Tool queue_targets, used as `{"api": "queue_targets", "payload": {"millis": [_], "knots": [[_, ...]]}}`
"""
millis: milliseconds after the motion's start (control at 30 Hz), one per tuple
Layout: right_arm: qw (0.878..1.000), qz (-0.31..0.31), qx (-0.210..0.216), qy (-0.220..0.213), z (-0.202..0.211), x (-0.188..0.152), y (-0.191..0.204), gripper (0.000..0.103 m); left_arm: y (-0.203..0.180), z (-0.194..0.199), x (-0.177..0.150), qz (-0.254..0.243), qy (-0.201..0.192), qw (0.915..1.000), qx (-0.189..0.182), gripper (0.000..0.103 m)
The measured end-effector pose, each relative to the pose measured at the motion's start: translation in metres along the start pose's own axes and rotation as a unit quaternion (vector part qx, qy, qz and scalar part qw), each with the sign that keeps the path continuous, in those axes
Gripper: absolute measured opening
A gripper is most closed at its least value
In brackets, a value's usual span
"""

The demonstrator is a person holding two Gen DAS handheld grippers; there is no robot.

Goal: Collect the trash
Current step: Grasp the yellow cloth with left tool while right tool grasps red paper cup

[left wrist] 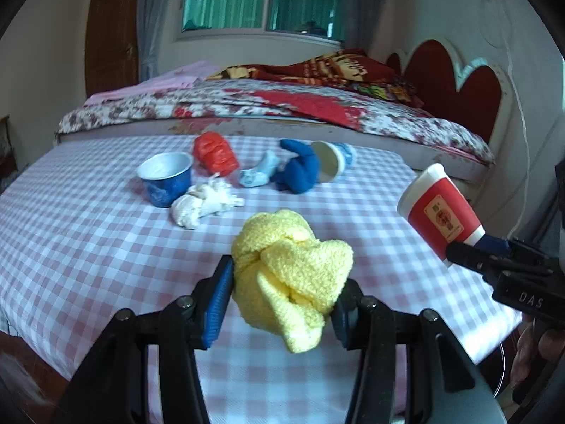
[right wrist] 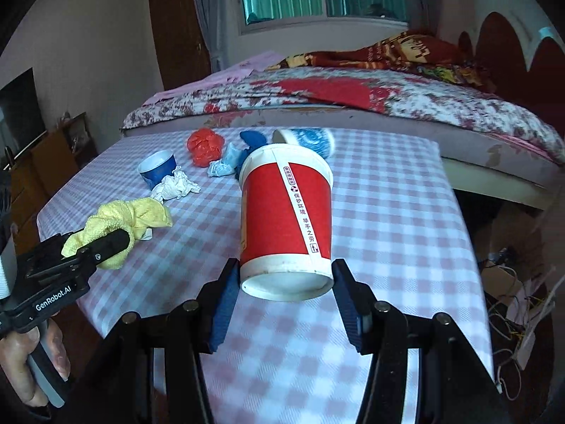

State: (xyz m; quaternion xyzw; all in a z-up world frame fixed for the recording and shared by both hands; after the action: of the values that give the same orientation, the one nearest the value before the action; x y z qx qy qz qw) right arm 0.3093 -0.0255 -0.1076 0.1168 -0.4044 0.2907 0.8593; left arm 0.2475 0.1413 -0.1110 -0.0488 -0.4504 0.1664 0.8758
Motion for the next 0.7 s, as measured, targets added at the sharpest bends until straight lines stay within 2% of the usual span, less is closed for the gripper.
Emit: {"api": "queue_targets", "payload": {"millis": [700], "knots": [[0.997,-0.043,-0.062,-0.025,0.098,-0.059,-0.057,0.054,-0.105,0.049,-0.042,-0.067,-0.004,0.9958,-0.062,0.05]]}}
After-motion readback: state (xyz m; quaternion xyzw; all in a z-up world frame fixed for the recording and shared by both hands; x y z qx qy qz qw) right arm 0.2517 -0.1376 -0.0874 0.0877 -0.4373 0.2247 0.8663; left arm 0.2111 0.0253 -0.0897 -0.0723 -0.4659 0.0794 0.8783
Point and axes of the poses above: each gripper's, at about its wrist camera, not at the fingertips, and z roughly against the way its jaws point, y to its left, x to its top, the point moved 8 cm from there along -z, roughly the way its jaws point, and after that the axes turned 9 degrees about z, right-handed, at the moved point
